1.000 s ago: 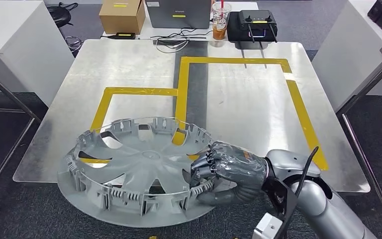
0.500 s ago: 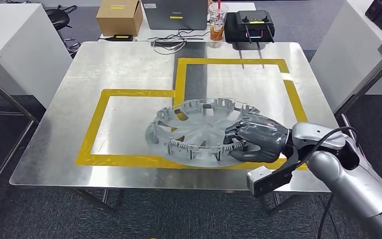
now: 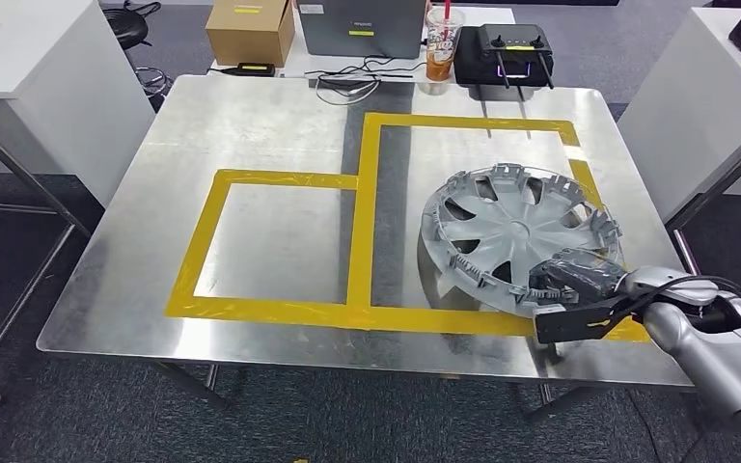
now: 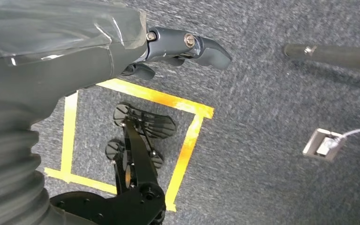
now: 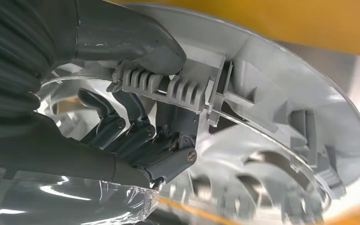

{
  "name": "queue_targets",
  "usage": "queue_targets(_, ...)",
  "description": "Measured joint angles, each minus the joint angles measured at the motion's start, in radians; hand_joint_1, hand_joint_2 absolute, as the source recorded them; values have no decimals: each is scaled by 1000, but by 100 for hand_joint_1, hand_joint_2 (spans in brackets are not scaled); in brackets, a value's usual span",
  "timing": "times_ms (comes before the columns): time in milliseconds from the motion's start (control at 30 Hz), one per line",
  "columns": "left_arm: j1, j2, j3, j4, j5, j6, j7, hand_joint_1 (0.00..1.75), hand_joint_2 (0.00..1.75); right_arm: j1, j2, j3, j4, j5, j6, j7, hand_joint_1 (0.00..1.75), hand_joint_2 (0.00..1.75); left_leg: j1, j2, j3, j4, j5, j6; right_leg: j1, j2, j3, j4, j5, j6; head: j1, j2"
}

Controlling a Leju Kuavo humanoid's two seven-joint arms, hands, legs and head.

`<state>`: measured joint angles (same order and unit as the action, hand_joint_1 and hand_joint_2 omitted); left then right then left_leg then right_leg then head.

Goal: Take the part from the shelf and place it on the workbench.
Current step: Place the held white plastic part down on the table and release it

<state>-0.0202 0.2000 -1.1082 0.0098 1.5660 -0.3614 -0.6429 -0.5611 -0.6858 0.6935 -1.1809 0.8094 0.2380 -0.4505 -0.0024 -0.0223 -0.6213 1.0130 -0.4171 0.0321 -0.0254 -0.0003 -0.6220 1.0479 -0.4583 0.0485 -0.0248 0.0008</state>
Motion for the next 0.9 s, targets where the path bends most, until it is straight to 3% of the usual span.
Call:
queue_targets(33,0,1,-1,0,0,-2,-4,0,175,-5,2,5,32,11,-6,-12,175,175,-2,0,-2,4,-3,-5,1,0,13,-23,8,-7,0,0)
queue_targets(167,-1,7,-10,0,0,5,-29,0,175,-55,32,42,176,67,-45,-57,175,175,1,4,-11,24,-19,-20,0,2,15,-26,14,-36,-2,0)
queue_targets(233,-4,7,-15,0,0,18,-39,0,175,-99,60,68,261,102,-82,-78,175,175,5,8,-49,107,-66,-32,-2,4,17,-27,16,-45,-5,0)
queue_targets(300,-7,5,-20,0,0,30,-42,0,175,-140,91,95,340,136,-116,-88,175,175,8,11,-110,237,-120,-39,0,4,17,-27,16,-49,-7,0)
queue_targets(333,-7,4,-23,0,0,36,-42,0,175,-160,108,109,378,152,-129,-90,175,175,9,11,-131,277,-129,-40,2,4,17,-27,16,-49,-7,0)
queue_targets(367,-8,3,-26,0,0,42,-42,0,175,-181,125,122,414,167,-139,-91,175,175,9,12,-134,282,-121,-38,3,5,18,-27,16,-49,-7,0)
queue_targets(400,-8,2,-28,0,0,49,-42,0,175,-201,142,135,447,181,-148,-88,175,175,9,12,-116,247,-99,-35,5,7,19,-27,17,-50,-7,0)
queue_targets(467,-13,2,-30,0,0,64,-41,0,175,-239,174,156,502,206,-162,-79,175,175,4,14,-44,113,-47,-21,9,9,20,-27,18,-51,-6,0)
queue_targets(533,-19,4,-32,0,0,77,-39,0,175,-273,203,173,546,228,-176,-68,175,175,-4,18,3,24,-26,-10,12,10,20,-27,19,-48,-6,0)
queue_targets(600,-22,6,-35,0,0,85,-39,0,175,-305,231,188,578,248,-196,-55,175,175,-10,19,8,10,-24,-3,12,11,19,-30,21,-40,-5,0)
queue_targets(667,-24,8,-41,0,0,89,-39,0,175,-335,259,200,598,263,-208,-44,175,175,-6,21,17,-5,-10,7,11,11,10,-21,17,-33,-4,0)
queue_targets(733,-27,8,-48,0,-2,94,-40,0,175,-369,289,209,616,275,-211,-38,175,175,-2,22,25,-20,4,16,11,9,-27,52,-19,-37,-1,0)
queue_targets(800,-31,7,-57,0,-3,98,-40,0,175,-394,323,219,634,284,-211,-33,175,175,-5,22,23,-22,6,19,11,9,-88,184,-71,-41,2,0)
queue_targets(833,-32,7,-62,0,-4,100,-41,0,175,-401,339,224,641,287,-210,-32,175,175,-5,22,23,-21,6,19,10,9,-112,232,-85,-38,2,0)
queue_targets(867,-33,7,-67,0,-5,101,-41,0,175,-405,355,228,645,289,-210,-33,175,175,-5,22,24,-21,5,18,8,8,-121,248,-83,-32,2,0)
queue_targets(900,-34,7,-73,0,-5,103,-40,0,175,-410,370,232,649,291,-211,-36,175,175,-4,21,24,-19,4,16,6,8,-111,221,-65,-23,2,0)
